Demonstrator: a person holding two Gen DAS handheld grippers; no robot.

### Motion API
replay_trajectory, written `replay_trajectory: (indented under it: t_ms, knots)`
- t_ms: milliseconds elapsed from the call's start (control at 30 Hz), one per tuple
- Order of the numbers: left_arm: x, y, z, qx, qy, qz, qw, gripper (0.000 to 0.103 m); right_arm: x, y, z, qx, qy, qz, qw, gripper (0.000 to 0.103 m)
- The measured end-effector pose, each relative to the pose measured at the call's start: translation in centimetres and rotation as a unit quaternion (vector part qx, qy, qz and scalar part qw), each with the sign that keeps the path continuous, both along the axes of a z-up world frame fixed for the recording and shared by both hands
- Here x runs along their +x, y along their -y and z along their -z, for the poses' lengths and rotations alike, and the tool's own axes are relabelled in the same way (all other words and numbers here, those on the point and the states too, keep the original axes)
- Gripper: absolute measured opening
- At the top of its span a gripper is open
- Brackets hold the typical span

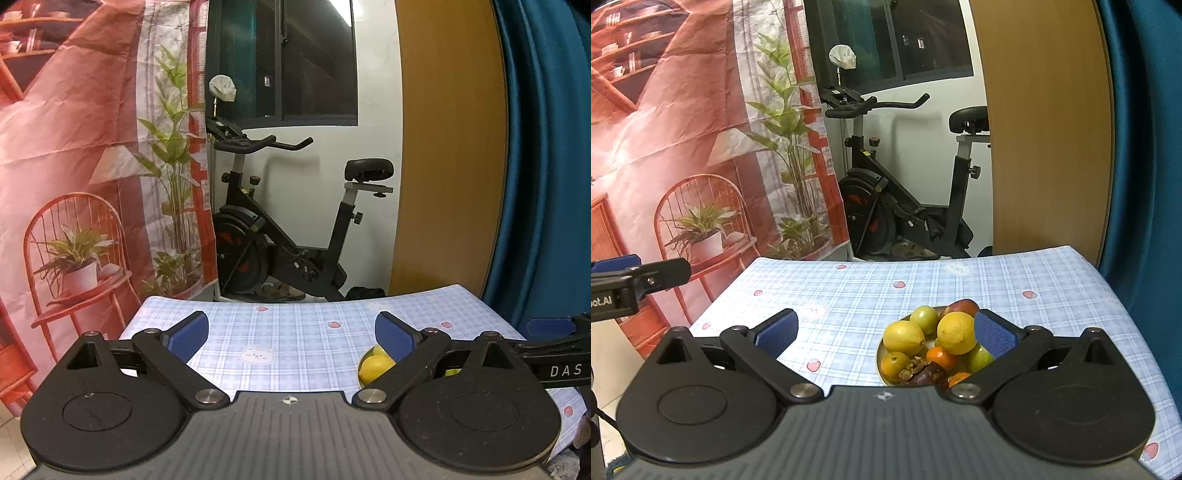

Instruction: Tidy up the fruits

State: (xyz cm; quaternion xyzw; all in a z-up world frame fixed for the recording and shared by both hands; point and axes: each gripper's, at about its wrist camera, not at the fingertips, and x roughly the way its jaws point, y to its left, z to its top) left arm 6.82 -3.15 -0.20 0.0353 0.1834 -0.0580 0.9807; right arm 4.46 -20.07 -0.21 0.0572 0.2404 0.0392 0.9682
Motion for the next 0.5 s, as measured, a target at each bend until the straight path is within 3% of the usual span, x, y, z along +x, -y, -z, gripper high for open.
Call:
replay_trajectory:
  t_ms: [500]
  knots:
    - [-0.27,-0.17,0.79,-0.019,-0.011,0.001,0.9998,0.098,-0.02,-0.27,0.09,-0.017,0.001,0.004,1.0,0.103]
